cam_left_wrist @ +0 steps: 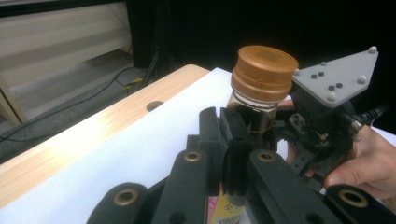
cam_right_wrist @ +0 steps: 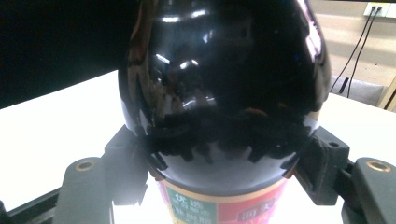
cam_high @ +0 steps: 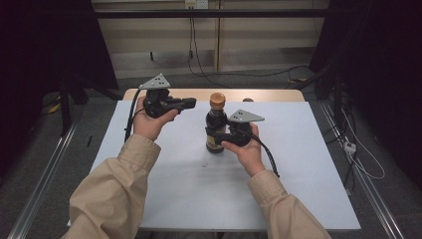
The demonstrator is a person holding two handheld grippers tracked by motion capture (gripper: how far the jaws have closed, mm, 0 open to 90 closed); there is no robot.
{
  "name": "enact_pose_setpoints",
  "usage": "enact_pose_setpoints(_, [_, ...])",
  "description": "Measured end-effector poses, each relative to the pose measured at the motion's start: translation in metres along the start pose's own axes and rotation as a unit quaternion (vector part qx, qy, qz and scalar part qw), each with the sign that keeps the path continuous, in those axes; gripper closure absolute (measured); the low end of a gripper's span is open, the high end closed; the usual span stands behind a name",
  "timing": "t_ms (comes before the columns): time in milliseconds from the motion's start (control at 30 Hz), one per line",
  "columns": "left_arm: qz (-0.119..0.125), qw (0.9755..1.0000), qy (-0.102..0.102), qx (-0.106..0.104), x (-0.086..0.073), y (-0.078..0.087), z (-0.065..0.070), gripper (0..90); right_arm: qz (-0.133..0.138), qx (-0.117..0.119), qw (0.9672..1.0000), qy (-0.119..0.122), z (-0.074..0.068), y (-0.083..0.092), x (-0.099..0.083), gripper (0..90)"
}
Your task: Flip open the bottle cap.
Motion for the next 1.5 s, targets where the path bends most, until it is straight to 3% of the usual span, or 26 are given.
enact_pose_setpoints(67, [0.002,1.0000,-0.003,-0.007,0.001,-0.002,0.001,89.5,0.000,0.000,1.0000,0.000,0.000,0.000,0.000,30.0])
enact_pose_setpoints(133, [-0.009,0.9992,0.010,-0.038,0.003,-0.005,0.005,90.0,-0.001,0.000,1.0000,0.001,0.000,0.000,0.000,30.0])
enact_pose_setpoints(167, [-0.014,0.9994,0.005,-0.032,0.003,-0.007,0.007,90.0,-0.001,0.000,1.0000,0.001,0.000,0.000,0.000,30.1])
enact_pose_setpoints(200, [-0.022,0.9989,0.002,-0.040,0.003,-0.009,0.009,90.0,-0.001,0.000,1.0000,0.001,0.000,0.000,0.000,30.1])
enact_pose_setpoints(233, [-0.032,0.9974,0.007,-0.063,0.003,-0.013,0.012,90.0,-0.001,0.000,1.0000,0.001,0.000,0.000,0.000,30.1])
enact_pose_setpoints(500, [-0.043,0.9960,-0.003,-0.078,0.011,-0.018,0.015,90.0,-0.005,0.002,1.0000,0.002,0.000,0.000,0.000,30.4])
enact_pose_setpoints(667, [-0.046,0.9963,-0.027,-0.066,0.019,-0.016,0.018,90.0,-0.005,0.005,1.0000,0.001,0.000,0.000,0.001,30.5])
enact_pose_setpoints(1200, [-0.047,0.9971,-0.038,-0.047,0.025,-0.020,0.016,90.0,-0.001,0.004,1.0000,-0.006,0.000,-0.002,0.000,30.7])
enact_pose_setpoints(1333, [-0.047,0.9977,-0.042,-0.027,0.027,-0.019,0.016,90.0,-0.005,0.000,1.0000,-0.004,-0.002,-0.003,0.000,30.9])
enact_pose_setpoints(1500, [-0.051,0.9977,-0.032,-0.032,0.029,-0.021,0.017,90.0,-0.007,0.003,0.9999,-0.009,-0.001,-0.003,-0.001,30.9])
Point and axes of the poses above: each handheld gripper's, and its own axes: y roughly backward along the jaws, x roughly out of its top, z roughly to its right, the point moved 3 cm from there along -y, roughly forward along the jaws, and after that the axes turned 12 degrees about -z, right-handed, at the moved point
